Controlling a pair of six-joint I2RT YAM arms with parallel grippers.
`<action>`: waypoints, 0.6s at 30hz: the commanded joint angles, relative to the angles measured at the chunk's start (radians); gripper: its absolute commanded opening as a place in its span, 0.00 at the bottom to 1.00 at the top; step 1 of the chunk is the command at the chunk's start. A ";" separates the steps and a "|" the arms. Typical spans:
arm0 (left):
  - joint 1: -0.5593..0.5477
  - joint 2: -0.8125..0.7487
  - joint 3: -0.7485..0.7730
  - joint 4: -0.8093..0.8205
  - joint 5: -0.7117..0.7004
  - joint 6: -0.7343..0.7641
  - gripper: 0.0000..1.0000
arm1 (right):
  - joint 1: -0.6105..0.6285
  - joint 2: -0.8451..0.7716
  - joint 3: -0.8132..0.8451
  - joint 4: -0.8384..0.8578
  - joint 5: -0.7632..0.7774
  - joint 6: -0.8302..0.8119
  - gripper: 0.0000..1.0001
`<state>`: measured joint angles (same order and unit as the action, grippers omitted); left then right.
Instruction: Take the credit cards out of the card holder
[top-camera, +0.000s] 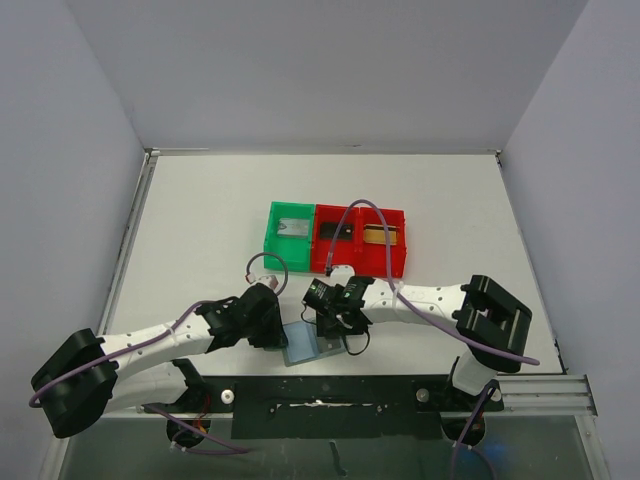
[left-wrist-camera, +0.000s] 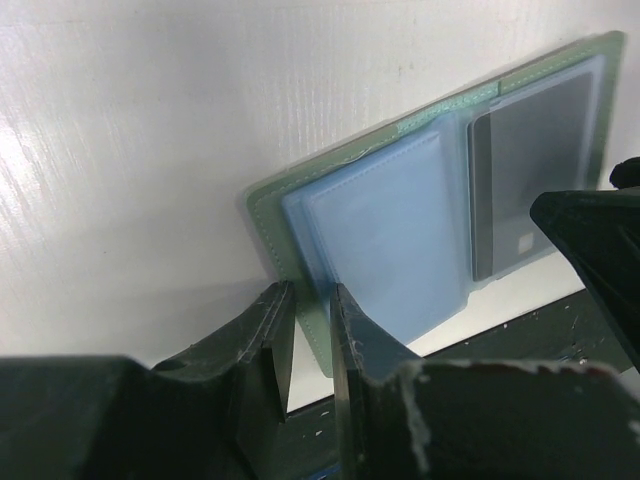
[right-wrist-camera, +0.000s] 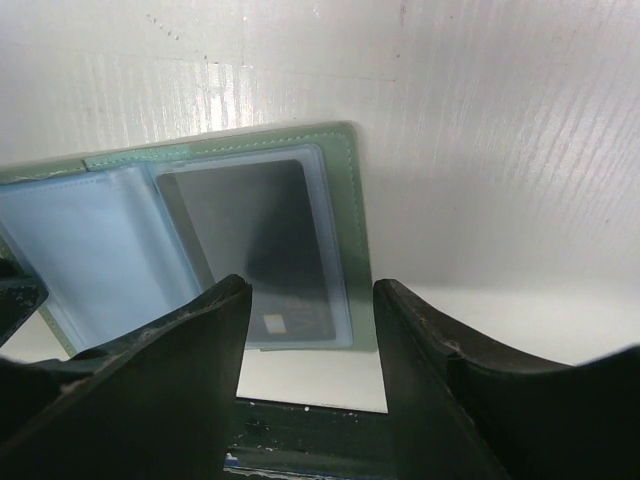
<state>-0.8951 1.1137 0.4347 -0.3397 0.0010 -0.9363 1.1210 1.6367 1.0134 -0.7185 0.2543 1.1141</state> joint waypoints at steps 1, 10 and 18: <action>-0.006 0.005 0.004 0.032 0.019 0.010 0.18 | 0.008 -0.022 0.035 0.003 0.035 0.025 0.54; -0.006 0.009 0.009 0.039 0.022 0.012 0.19 | 0.008 -0.069 -0.022 0.110 -0.015 0.001 0.52; -0.005 0.003 0.006 0.040 0.025 0.011 0.19 | 0.008 0.006 -0.018 0.089 0.017 0.017 0.47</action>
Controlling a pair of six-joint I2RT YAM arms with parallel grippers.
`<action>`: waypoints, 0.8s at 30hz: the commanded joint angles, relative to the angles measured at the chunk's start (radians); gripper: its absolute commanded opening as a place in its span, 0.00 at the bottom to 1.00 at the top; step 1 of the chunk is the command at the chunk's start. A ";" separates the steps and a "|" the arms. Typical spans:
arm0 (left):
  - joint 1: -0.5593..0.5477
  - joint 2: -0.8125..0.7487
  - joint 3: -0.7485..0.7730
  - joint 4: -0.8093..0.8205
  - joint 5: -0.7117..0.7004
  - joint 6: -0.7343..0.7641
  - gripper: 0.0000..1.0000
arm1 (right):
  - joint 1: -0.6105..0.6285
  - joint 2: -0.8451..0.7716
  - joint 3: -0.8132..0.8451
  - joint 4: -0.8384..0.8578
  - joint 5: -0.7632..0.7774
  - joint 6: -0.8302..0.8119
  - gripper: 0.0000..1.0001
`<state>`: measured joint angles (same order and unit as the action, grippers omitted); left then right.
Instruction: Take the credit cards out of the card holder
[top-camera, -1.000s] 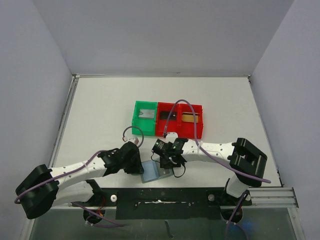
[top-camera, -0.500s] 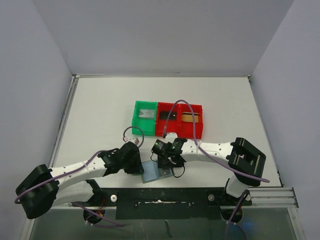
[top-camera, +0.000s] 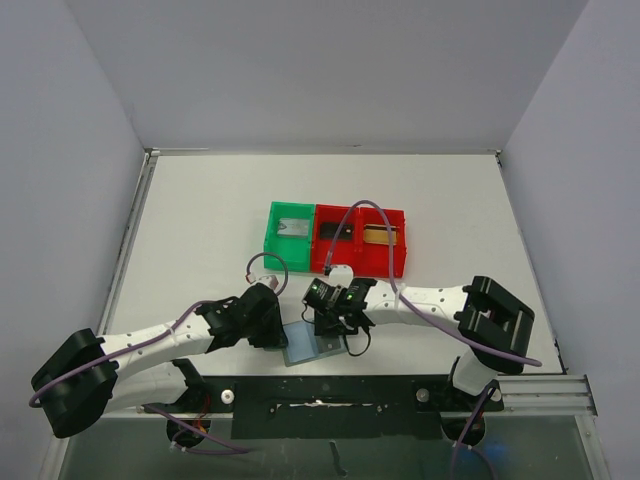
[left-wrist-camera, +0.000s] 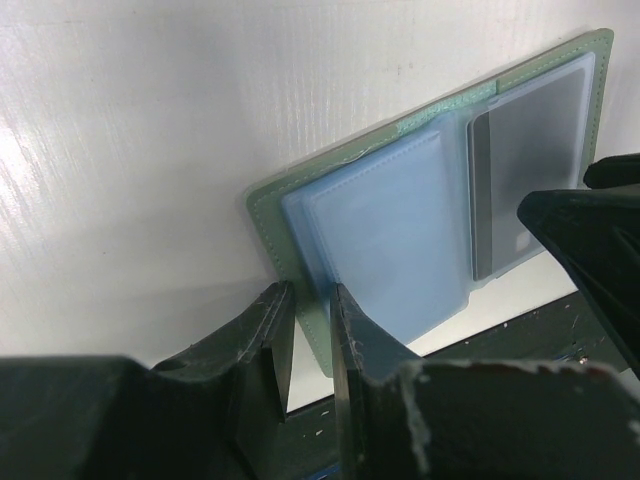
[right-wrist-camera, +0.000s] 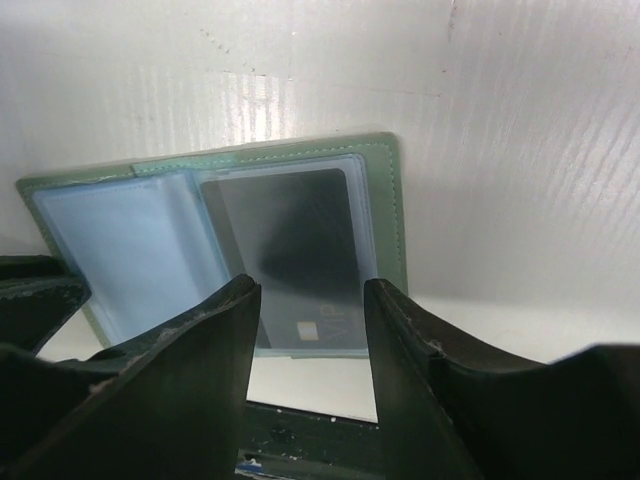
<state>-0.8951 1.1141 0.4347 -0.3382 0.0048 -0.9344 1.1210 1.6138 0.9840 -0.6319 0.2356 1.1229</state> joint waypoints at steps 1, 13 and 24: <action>-0.005 0.003 0.007 0.038 0.024 0.009 0.19 | 0.007 0.041 0.015 -0.004 0.036 0.007 0.47; -0.005 0.009 0.007 0.043 0.027 0.011 0.19 | 0.016 0.037 0.018 0.031 0.008 -0.013 0.34; -0.005 0.013 0.007 0.051 0.029 0.009 0.19 | 0.015 -0.083 -0.007 0.066 -0.010 -0.025 0.26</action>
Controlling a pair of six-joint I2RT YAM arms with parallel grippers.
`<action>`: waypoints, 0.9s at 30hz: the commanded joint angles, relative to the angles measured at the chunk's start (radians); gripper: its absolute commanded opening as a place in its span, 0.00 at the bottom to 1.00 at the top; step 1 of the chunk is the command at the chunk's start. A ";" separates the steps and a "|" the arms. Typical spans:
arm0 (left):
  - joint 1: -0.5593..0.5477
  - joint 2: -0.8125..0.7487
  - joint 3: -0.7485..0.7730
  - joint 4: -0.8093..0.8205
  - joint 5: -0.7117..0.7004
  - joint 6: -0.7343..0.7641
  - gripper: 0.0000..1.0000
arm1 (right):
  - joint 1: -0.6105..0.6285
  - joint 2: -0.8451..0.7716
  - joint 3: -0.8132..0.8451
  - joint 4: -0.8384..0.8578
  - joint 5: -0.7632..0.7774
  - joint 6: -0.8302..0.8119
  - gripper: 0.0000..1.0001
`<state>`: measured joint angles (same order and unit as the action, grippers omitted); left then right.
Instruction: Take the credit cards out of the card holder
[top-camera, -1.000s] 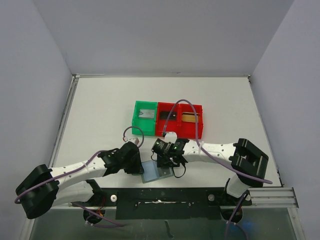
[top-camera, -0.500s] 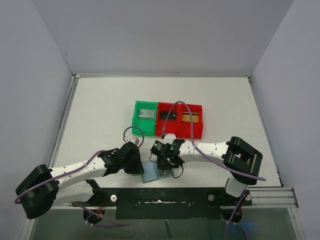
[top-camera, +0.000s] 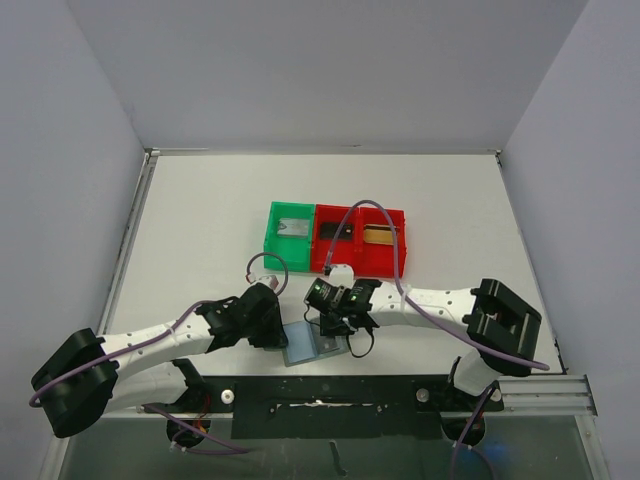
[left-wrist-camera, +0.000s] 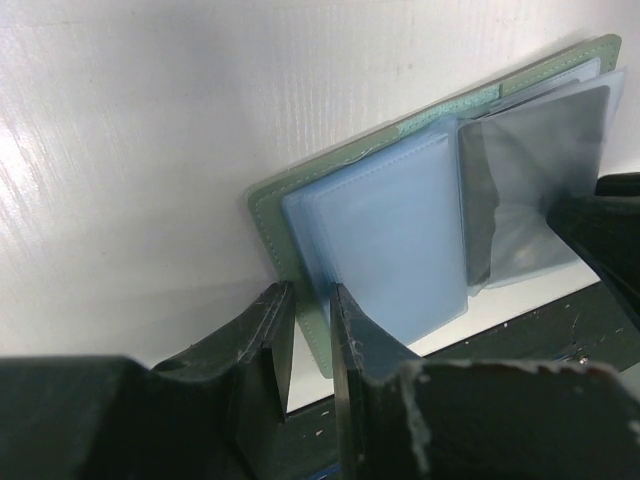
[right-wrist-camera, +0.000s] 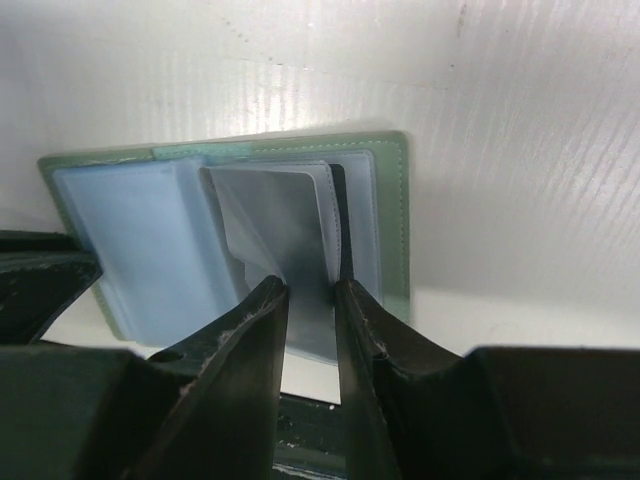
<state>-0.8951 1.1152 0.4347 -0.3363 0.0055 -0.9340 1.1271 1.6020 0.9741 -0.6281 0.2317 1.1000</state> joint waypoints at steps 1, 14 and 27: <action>-0.005 0.013 0.007 0.049 0.029 0.009 0.19 | 0.010 -0.076 0.002 0.061 -0.008 -0.003 0.27; -0.005 0.012 0.010 0.054 0.028 0.004 0.19 | 0.010 -0.126 -0.049 0.226 -0.140 -0.036 0.38; -0.005 -0.033 0.013 0.042 0.007 -0.008 0.19 | -0.007 -0.135 -0.096 0.413 -0.295 -0.082 0.43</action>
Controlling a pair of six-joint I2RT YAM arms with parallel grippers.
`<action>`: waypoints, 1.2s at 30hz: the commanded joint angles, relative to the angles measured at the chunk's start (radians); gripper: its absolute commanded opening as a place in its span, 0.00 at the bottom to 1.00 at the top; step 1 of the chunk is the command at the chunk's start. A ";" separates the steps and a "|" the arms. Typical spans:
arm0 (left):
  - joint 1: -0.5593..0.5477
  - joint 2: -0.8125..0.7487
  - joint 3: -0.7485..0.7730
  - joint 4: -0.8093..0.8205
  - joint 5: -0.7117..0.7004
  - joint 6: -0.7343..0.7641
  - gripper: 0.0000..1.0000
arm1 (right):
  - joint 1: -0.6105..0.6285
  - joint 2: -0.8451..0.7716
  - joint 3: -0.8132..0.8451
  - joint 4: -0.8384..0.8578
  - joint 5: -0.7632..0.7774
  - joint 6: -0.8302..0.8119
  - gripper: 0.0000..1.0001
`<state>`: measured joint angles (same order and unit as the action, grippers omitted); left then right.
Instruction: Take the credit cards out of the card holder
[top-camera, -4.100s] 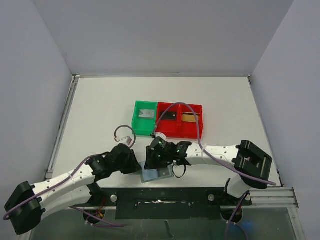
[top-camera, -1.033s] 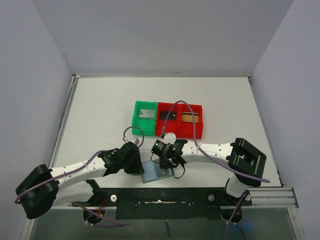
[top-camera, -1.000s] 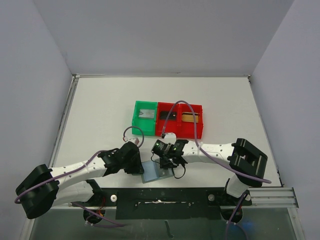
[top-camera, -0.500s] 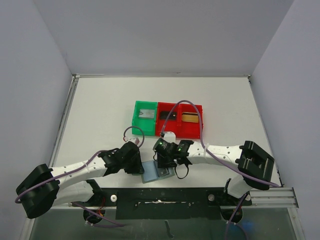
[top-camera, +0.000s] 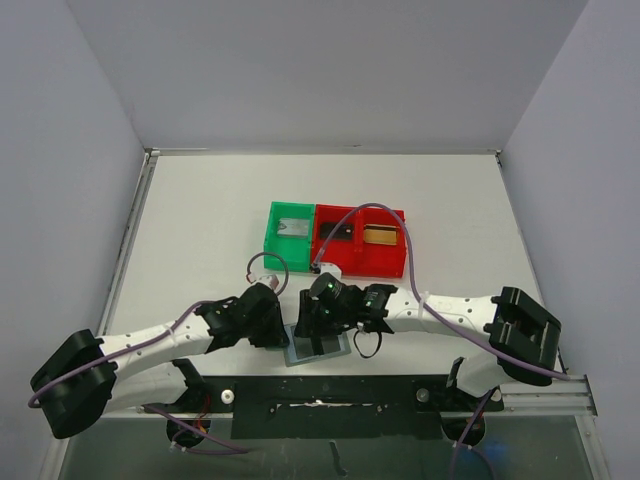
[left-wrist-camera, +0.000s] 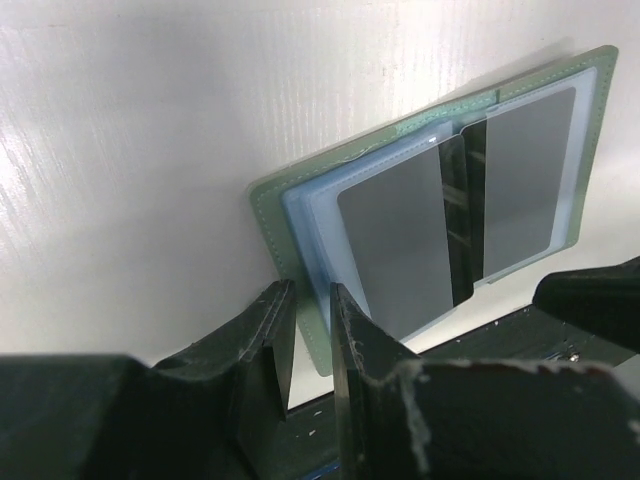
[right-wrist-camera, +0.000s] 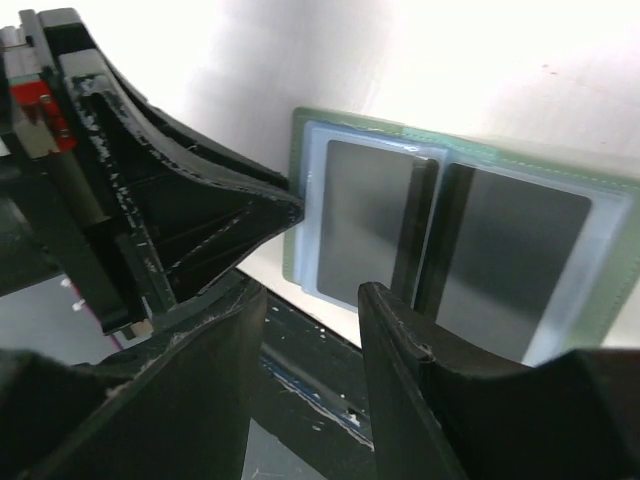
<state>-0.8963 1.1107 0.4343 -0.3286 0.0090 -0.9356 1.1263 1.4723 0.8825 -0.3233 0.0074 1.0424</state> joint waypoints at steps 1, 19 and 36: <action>-0.004 -0.033 0.013 0.032 0.001 -0.008 0.19 | -0.007 0.003 -0.001 0.111 -0.077 -0.028 0.43; -0.006 -0.193 0.058 0.041 0.010 -0.046 0.33 | -0.119 -0.237 -0.293 0.338 0.002 0.138 0.63; -0.010 -0.029 0.039 0.140 0.114 -0.042 0.36 | -0.144 -0.111 -0.278 0.357 -0.109 0.115 0.55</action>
<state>-0.9016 1.0676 0.4503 -0.2504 0.0959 -0.9844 0.9661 1.3239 0.5560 -0.0280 -0.0727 1.1610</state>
